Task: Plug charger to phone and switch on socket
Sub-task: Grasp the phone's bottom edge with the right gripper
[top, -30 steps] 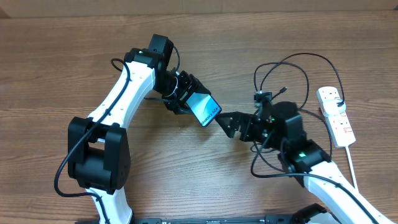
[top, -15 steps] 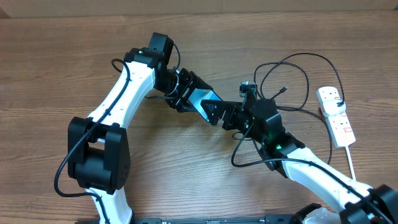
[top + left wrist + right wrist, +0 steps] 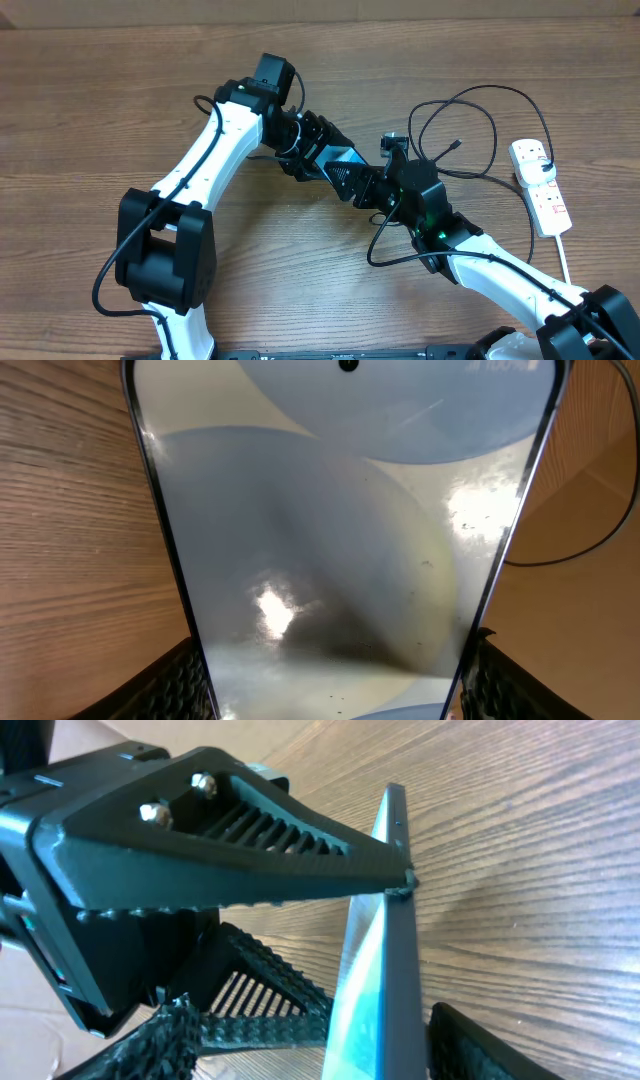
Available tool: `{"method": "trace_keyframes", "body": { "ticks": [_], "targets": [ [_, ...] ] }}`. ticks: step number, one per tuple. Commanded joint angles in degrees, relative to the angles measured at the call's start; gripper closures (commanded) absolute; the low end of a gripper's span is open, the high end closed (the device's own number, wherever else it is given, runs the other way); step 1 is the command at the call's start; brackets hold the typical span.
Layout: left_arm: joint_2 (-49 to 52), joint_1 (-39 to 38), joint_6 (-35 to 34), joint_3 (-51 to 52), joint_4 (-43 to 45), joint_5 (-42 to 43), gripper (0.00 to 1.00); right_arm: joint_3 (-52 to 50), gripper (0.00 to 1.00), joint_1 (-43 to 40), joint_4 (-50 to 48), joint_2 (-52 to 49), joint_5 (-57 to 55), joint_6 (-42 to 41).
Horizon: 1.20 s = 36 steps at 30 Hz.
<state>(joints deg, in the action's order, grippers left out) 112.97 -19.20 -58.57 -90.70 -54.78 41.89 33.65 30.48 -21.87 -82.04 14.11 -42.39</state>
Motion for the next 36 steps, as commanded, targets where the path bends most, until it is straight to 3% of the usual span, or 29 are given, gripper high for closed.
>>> {"method": "trace_keyframes", "body": {
  "ticks": [1, 17, 36],
  "targets": [
    [0.17, -0.83, -0.83, -1.4, 0.98, 0.5, 0.39, 0.44, 0.34, 0.33, -0.52, -0.07, -0.55, 0.13],
    [0.17, -1.09, -0.83, -1.4, 1.29, 0.09, 0.39, 0.44, 0.65, 0.33, 0.94, -0.07, -0.57, 0.13],
    [0.17, -1.84, -0.81, -1.4, 1.29, -0.39, 0.38, 0.44, 0.86, 0.31, 1.84, -0.07, -0.57, 0.17]
  ]
}}
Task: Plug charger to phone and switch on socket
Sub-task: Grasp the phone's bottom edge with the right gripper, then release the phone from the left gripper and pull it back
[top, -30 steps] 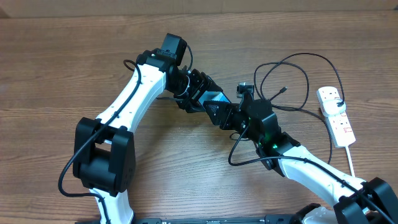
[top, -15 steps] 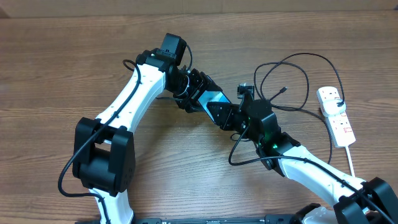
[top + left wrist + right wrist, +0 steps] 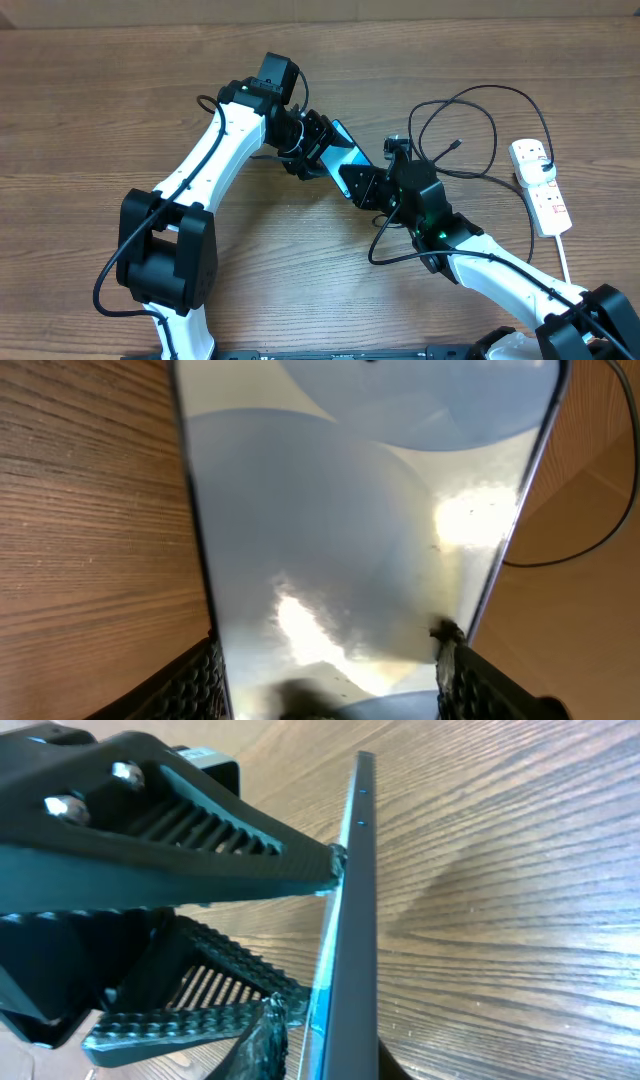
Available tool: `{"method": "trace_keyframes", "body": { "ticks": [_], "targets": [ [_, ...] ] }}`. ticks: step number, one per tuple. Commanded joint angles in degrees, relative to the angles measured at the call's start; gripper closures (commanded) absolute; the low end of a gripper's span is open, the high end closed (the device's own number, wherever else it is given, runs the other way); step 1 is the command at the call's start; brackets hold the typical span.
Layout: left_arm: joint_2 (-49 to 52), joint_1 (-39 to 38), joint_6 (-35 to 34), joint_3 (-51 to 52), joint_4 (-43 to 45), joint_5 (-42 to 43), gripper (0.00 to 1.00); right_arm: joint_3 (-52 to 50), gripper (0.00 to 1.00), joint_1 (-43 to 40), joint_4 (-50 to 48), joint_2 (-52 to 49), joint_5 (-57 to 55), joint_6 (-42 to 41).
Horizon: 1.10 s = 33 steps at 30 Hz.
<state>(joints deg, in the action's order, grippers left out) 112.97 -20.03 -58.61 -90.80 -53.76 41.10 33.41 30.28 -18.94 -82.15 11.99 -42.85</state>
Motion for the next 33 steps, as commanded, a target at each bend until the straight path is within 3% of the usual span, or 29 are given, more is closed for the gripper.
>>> {"method": "trace_keyframes", "body": {
  "ticks": [1, 10, 21, 24, 33],
  "targets": [
    [0.17, -1.01, -0.76, -1.29, 0.26, 0.37, 0.38, 0.7, 0.87, 0.5, -0.96, 0.04, 1.55, 0.63],
    [0.17, -1.01, -0.74, -1.29, 0.26, -0.22, 0.34, 0.68, 0.91, 0.5, -0.92, 0.04, 1.55, 0.66],
    [0.15, 1.38, 1.9, -1.31, 3.85, -1.01, 0.0, 0.68, 0.94, 0.5, -0.63, 0.04, 1.57, 0.63],
    [0.15, 3.37, 3.23, -1.36, 4.92, 0.0, 0.0, 0.68, 0.96, 0.5, 0.11, 0.04, 1.57, 0.48],
    [-3.61, 9.88, 14.16, -1.36, 4.35, 1.9, 0.0, 0.68, 0.96, 0.39, 1.25, 0.04, 3.85, -20.68]
  ]
}}
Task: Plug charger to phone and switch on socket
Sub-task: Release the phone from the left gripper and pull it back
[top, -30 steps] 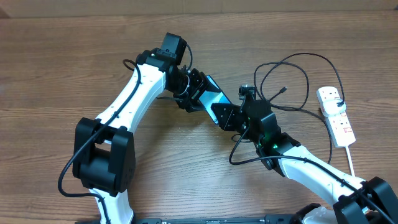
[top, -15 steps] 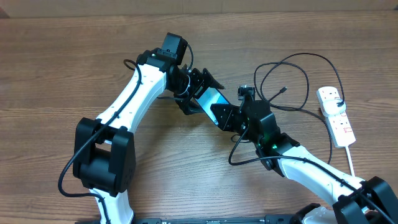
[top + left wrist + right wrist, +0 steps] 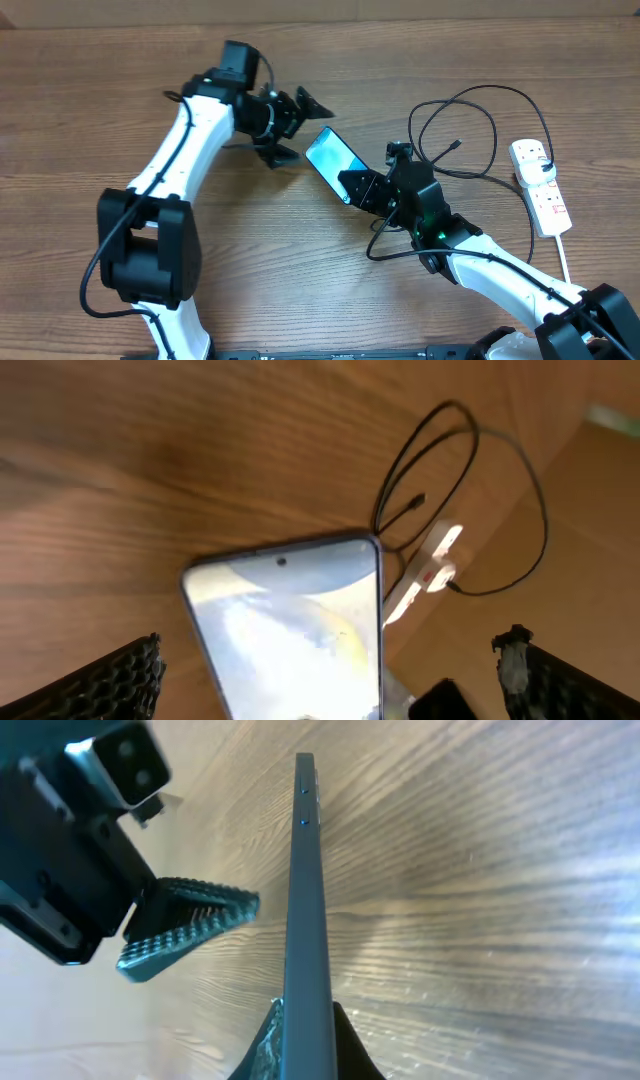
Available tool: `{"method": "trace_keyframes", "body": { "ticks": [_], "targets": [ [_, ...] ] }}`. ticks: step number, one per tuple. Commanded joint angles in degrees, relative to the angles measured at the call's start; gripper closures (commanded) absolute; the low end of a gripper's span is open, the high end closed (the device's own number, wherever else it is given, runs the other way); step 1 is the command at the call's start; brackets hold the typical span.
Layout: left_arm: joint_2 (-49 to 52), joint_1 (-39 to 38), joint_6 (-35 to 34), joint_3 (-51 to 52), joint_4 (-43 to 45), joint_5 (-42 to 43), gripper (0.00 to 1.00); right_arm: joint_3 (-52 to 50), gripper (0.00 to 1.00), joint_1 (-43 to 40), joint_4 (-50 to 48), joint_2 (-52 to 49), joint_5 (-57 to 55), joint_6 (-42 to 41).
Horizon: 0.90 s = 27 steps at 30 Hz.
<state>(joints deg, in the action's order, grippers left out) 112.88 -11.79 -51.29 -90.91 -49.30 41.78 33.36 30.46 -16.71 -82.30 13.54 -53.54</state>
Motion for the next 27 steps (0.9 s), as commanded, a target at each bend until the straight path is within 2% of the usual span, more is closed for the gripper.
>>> {"method": "trace_keyframes", "body": {
  "ticks": [1, 6, 11, 19, 22, 27],
  "targets": [
    [-4.5, 2.19, 8.57, -1.25, -0.11, 1.05, 0.0, 0.72, 0.96, 0.22, -0.98, 0.2, 3.39, -12.5],
    [-10.47, 4.44, 15.12, -1.25, -1.75, -3.65, 0.0, 0.72, 0.96, 0.22, -1.2, 0.2, 7.89, -24.28],
    [-17.11, 6.12, 17.94, -1.25, -6.54, -13.64, 0.0, 0.72, 0.96, 0.22, -4.26, 0.2, 11.87, -32.48],
    [-26.77, 9.55, 20.06, -1.22, -14.27, -27.71, 0.0, 0.74, 0.96, 0.22, -8.79, 0.2, 18.34, -53.96],
    [-28.41, 10.58, 20.06, -1.22, -16.2, -28.89, 0.0, 0.74, 0.96, 0.22, -9.94, 0.2, 21.53, -62.12],
    [-28.52, 10.86, 19.41, -1.03, -18.84, -25.73, 0.0, 0.74, 0.96, 0.22, -10.08, 0.2, 22.03, -68.32]
  ]
}}
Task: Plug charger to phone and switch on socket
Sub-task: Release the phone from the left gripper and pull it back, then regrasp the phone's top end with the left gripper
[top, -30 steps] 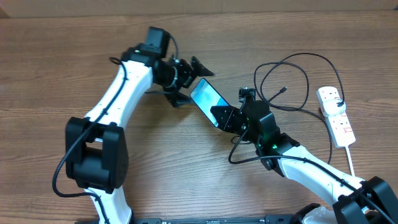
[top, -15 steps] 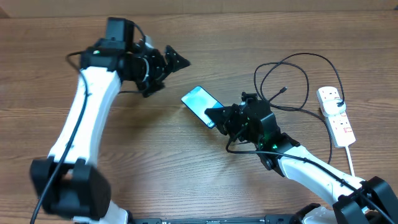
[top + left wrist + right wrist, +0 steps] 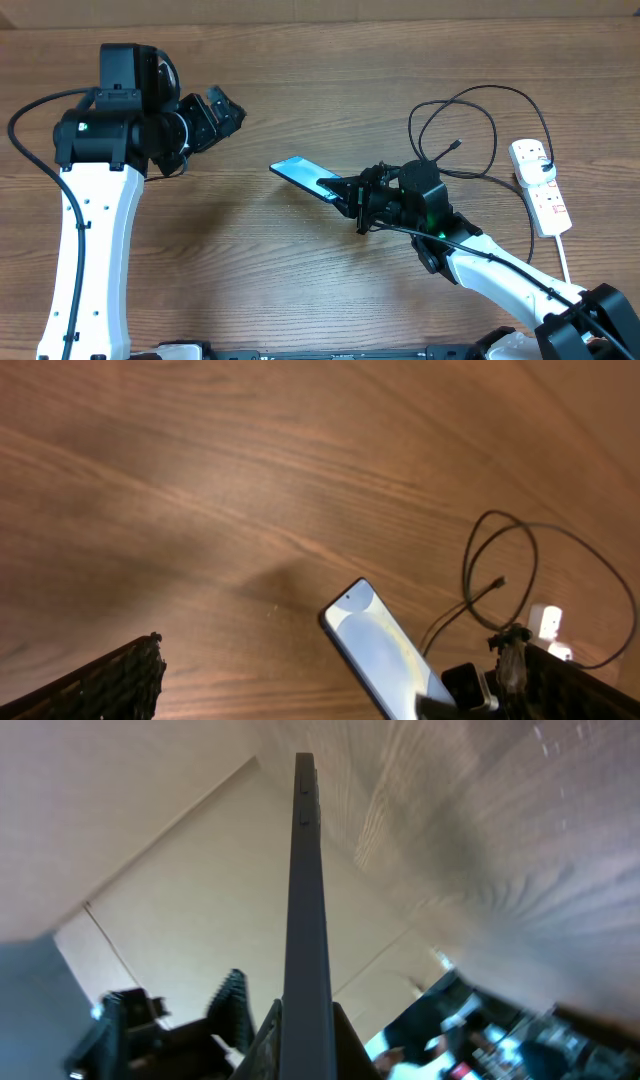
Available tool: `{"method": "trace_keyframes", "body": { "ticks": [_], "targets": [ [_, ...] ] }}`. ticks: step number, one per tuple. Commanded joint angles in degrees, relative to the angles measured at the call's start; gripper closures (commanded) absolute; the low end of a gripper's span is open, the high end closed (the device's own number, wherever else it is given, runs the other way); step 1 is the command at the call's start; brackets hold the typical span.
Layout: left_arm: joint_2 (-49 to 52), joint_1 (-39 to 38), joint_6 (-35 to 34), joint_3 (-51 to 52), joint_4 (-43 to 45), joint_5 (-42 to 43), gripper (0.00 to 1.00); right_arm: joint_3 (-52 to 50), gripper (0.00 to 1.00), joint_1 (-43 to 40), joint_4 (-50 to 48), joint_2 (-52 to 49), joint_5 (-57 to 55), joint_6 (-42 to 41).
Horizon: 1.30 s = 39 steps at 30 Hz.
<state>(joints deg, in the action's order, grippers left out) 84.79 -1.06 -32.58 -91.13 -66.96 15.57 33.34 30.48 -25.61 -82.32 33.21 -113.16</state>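
The phone [image 3: 303, 173], dark with a lit bluish screen, hangs above the table with its free end pointing left. My right gripper [image 3: 352, 192] is shut on its right end. It shows edge-on in the right wrist view [image 3: 305, 870] between the fingers [image 3: 268, 1038]. My left gripper [image 3: 222, 110] stands open and empty, high up at the far left, well away from the phone [image 3: 385, 650]. The black charger cable [image 3: 490, 110] lies looped at the right, its loose plug end [image 3: 457, 144] on the wood. The white socket strip [image 3: 540, 185] lies at the right edge.
Brown wooden table [image 3: 300, 290] under everything. The right arm's own black cable [image 3: 385, 245] loops beneath its wrist. The charger cable [image 3: 520, 560] and socket strip [image 3: 545, 622] sit beyond the phone in the left wrist view.
My left arm has drawn back to the left and upward, still open. My right gripper has turned the phone so it points left and lies flatter, screen up.
At first both grippers held the phone mid-table, the left on its upper end, the right on its lower end. Then the left gripper had let go and stood open just beyond it. Now only the right gripper holds the phone, and the left is far off.
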Motion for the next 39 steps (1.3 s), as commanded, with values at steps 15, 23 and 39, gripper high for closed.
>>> {"method": "trace_keyframes", "body": {
  "ticks": [15, 23, 39],
  "targets": [
    [5.14, 0.26, -9.07, 4.92, -4.09, 26.23, 0.0, 0.76, 0.96, 0.2, -1.36, 0.22, -1.62, -8.55],
    [9.03, 0.24, -13.99, 13.29, 2.54, 35.41, 0.08, 0.76, 0.96, 0.2, -1.92, 0.22, -1.73, -8.48],
    [10.36, -2.05, -26.82, 18.78, 15.43, 38.34, 0.34, 0.76, 0.96, 1.4, -6.95, 0.22, -7.82, -8.39]
  ]
}}
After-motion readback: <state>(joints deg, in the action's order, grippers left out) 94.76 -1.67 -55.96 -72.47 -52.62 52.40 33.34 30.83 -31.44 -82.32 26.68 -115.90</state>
